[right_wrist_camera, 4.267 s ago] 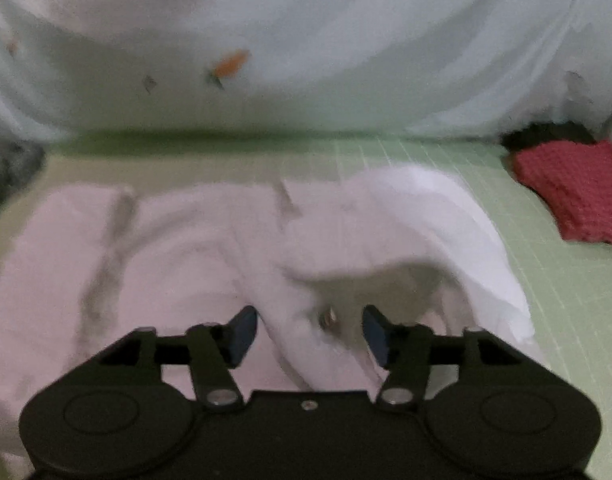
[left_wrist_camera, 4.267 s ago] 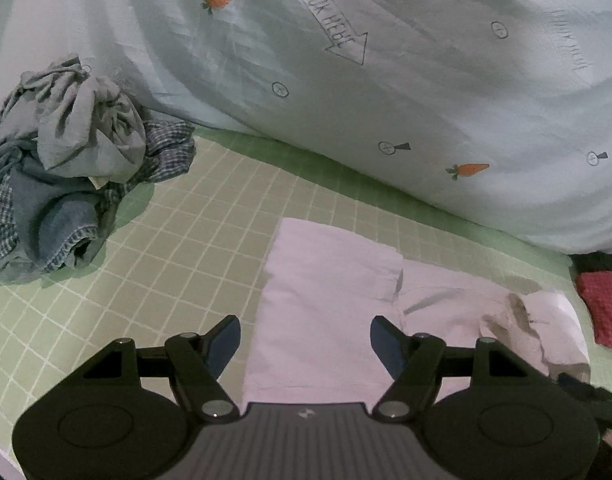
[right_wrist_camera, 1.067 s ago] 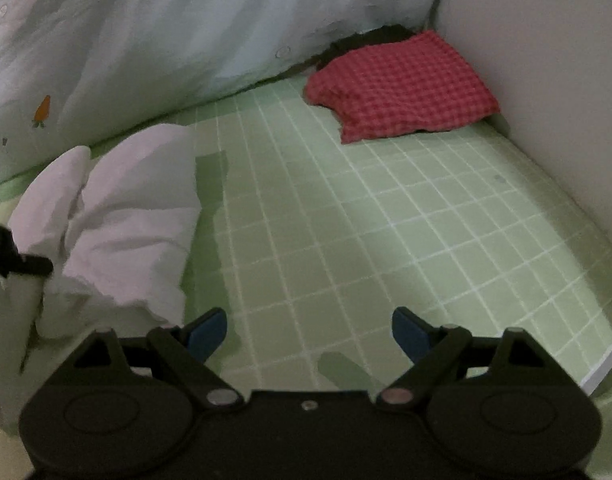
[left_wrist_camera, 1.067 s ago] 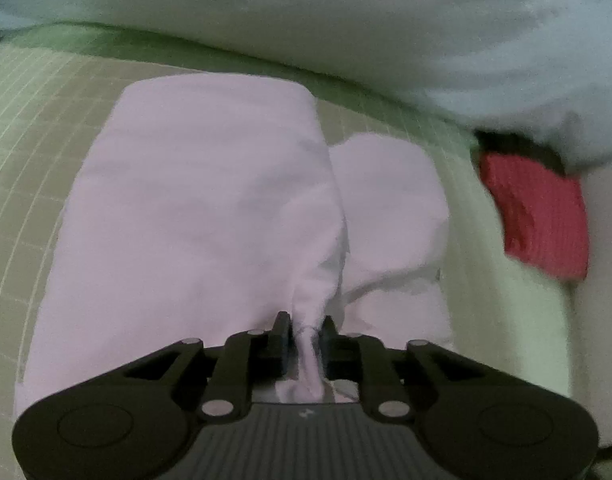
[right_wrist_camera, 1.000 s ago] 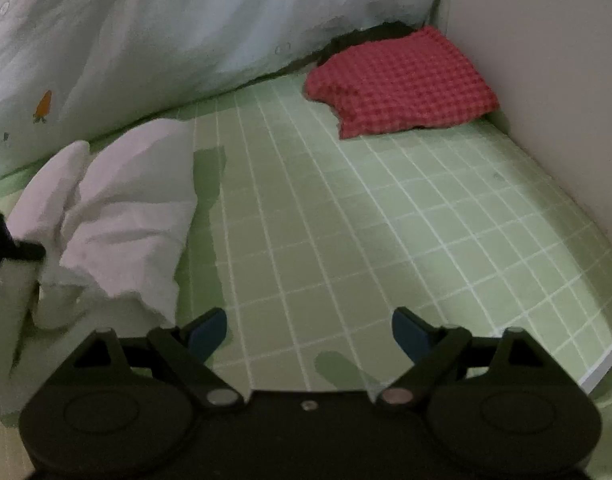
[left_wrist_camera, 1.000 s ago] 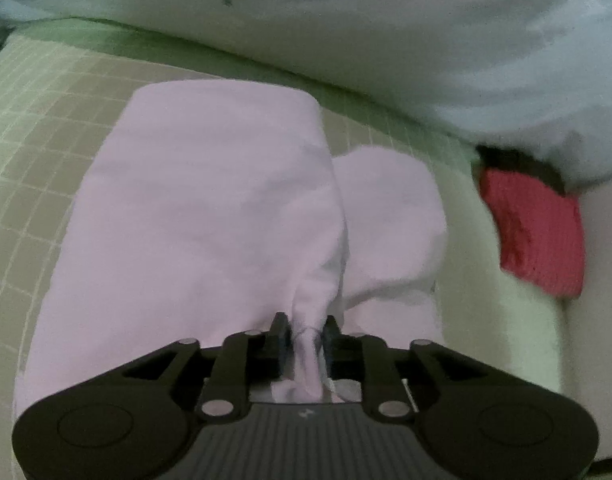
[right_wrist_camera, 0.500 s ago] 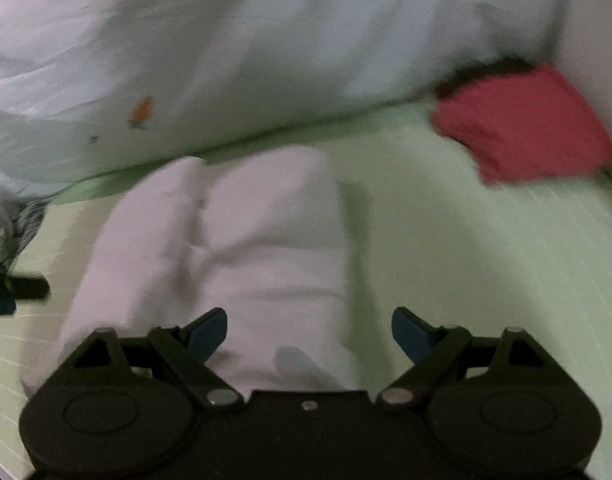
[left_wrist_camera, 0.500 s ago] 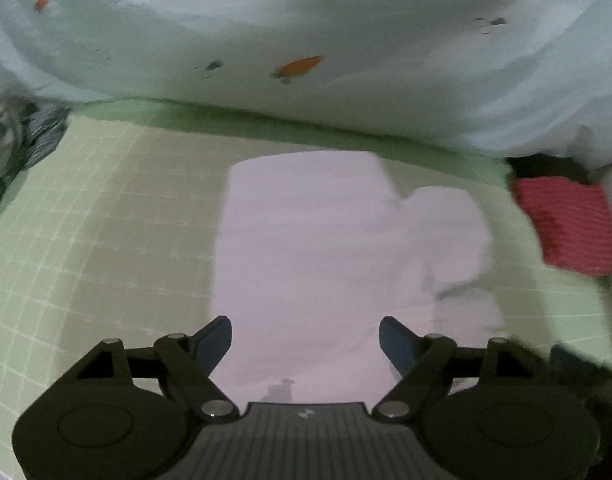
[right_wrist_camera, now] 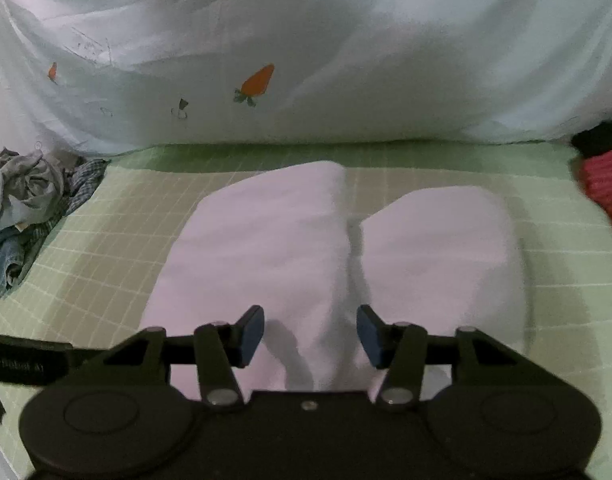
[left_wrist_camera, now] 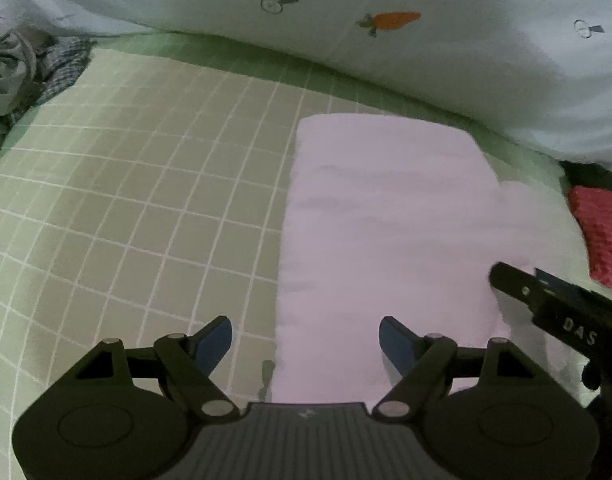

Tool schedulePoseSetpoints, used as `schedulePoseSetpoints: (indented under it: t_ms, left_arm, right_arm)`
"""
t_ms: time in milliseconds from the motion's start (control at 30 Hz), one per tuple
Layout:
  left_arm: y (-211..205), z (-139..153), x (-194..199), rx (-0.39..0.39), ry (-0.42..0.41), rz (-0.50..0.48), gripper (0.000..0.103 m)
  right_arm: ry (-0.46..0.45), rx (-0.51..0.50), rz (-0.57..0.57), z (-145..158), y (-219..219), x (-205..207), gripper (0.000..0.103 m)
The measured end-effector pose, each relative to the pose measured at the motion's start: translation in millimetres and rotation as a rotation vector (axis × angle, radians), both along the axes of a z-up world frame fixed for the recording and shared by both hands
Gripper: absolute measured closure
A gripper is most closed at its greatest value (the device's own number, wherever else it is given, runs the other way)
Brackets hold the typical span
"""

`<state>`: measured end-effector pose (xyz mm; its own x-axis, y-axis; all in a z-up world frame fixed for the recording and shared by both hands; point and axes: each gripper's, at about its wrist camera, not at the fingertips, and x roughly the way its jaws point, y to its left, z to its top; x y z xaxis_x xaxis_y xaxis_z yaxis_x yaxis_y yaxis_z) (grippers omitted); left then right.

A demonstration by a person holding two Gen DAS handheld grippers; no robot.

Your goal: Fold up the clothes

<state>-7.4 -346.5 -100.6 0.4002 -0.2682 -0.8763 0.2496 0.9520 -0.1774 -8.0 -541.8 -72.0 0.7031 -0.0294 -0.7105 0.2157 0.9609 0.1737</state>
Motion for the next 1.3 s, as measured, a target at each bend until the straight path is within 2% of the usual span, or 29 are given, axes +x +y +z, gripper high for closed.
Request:
schedulePoseSetpoints:
  t_ms: [100,133,200,233,267,333,467,533,600,700,733,767,800,833,900,933,967,1033,1167,1300]
  left_arm:
    - [0.0,-9.8,10.4,-0.007,0.027,0.006,0.022]
    - [-0.2,-12.5,12.4,-0.009,0.035,0.009,0.022]
    - [-2.1,-15.0,14.9,-0.008,0.041,0.014,0.022]
    - [-3.5,-14.3,15.2,-0.009,0.035,0.016,0.022]
    - [-4.9,-13.3,15.4,-0.011,0.03,0.017,0.022]
    - [-8.2,-10.3,15.7,-0.015,0.02,0.016,0.022]
    - [-17.9,7.3,12.4,-0.041,-0.039,-0.008,0.022]
    - [-24.2,20.1,8.9,-0.054,-0.084,-0.035,0.022]
    - [-32.3,29.2,5.3,-0.062,-0.123,-0.072,0.021]
    - [-43.8,29.0,1.8,-0.075,-0.132,-0.126,0.018]
    - [-47.4,26.3,1.2,-0.076,-0.122,-0.14,0.017]
    - [-50.7,21.2,1.4,-0.072,-0.096,-0.146,0.017]
    - [-53.7,16.0,1.7,-0.068,-0.07,-0.15,0.017]
    - [-55.7,10.9,2.0,-0.067,-0.045,-0.152,0.017]
    - [-57.2,4.6,2.4,-0.08,-0.015,-0.155,0.017]
    - [-57.2,2.1,2.9,-0.088,-0.002,-0.153,0.017]
    - [-56.5,-0.3,3.9,-0.097,0.01,-0.146,0.017]
    - [-55.7,-5.7,8.4,-0.122,0.036,-0.134,0.017]
    - [-57.3,-15.7,23.1,-0.166,0.082,-0.131,0.016]
    - [-62.3,-25.9,40.2,-0.22,0.138,-0.138,0.016]
  right_arm:
    - [0.031,-0.003,0.016,-7.2,2.9,14.4,0.051]
    - [0.04,-0.011,0.026,-8.4,4.2,17.3,0.055]
    - [0.045,-0.041,0.065,-7.0,8.9,20.7,0.066]
    - [0.033,-0.069,0.1,-3.3,13.5,18.2,0.082]
    - [0.013,-0.116,0.142,2.1,18.6,16.6,0.089]
    - [-0.04,-0.149,0.197,13.6,23.9,9.3,0.095]
    - [-0.172,-0.168,0.226,46.8,26.2,-7.1,0.098]
    - [-0.234,-0.179,0.195,67.3,18.6,-22.1,0.098]
    - [-0.284,-0.179,0.115,85.9,-1.4,-40.6,0.098]
    - [-0.277,-0.172,-0.056,91.0,-46.1,-65.1,0.097]
    - [-0.215,-0.128,-0.1,77.6,-65.9,-67.3,0.092]
    - [-0.153,-0.083,-0.144,64.3,-85.8,-69.5,0.074]
    - [-0.091,-0.039,-0.188,51.0,-105.6,-71.7,0.062]
    - [-0.024,0.034,-0.252,35.7,-123.0,-74.7,0.056]
    - [-0.005,0.195,-0.323,17.3,-143.7,-87.6,0.05]
    - [0.004,0.275,-0.358,8.0,-154.0,-94.0,0.036]
    - [0.011,0.295,-0.365,2.7,-154.2,-93.7,0.027]
    - [0.024,0.335,-0.379,-7.9,-154.7,-93.0,0.024]
    - [0.05,0.416,-0.406,-29.2,-155.5,-91.6,0.022]
    - [0.045,0.483,-0.411,-38.8,-159.6,-79.9,0.017]
